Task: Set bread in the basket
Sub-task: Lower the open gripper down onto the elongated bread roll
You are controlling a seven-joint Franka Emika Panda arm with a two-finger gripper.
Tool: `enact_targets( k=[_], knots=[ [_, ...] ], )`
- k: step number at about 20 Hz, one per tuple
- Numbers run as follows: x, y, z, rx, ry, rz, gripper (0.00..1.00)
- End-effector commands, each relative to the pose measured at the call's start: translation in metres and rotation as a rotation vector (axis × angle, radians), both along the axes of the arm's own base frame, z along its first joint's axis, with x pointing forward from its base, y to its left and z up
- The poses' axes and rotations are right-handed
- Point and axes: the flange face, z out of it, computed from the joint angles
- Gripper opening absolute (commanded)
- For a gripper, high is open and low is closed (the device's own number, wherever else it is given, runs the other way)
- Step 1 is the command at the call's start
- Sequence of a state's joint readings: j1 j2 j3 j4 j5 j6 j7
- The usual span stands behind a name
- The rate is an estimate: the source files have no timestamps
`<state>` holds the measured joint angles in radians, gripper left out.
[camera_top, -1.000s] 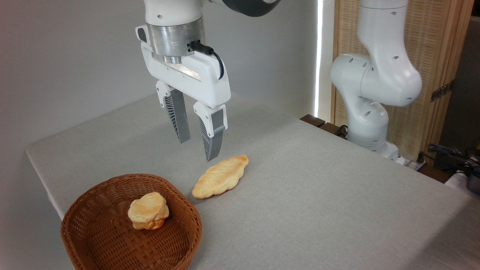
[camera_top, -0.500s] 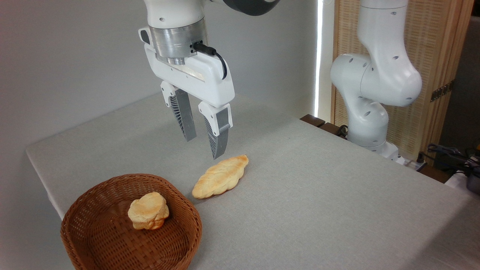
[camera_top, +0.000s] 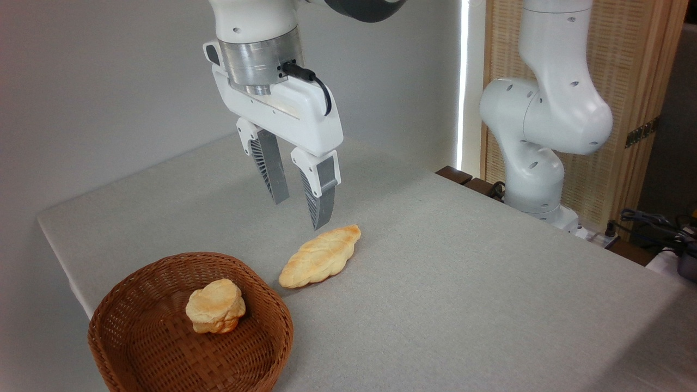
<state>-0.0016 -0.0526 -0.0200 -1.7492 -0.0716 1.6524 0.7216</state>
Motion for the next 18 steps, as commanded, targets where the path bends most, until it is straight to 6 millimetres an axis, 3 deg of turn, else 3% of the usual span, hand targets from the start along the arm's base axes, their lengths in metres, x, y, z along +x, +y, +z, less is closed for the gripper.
enact_targets(
  k=[1,7,13,18],
  knots=[
    [-0.011,-0.014,-0.014,0.010,0.049,-0.049,1.00],
    [-0.042,-0.042,-0.049,0.029,0.107,-0.122,1.00],
    [-0.052,-0.062,-0.076,0.030,0.060,-0.128,1.00],
    [-0.051,-0.063,-0.098,0.032,0.019,-0.046,1.00]
  ],
)
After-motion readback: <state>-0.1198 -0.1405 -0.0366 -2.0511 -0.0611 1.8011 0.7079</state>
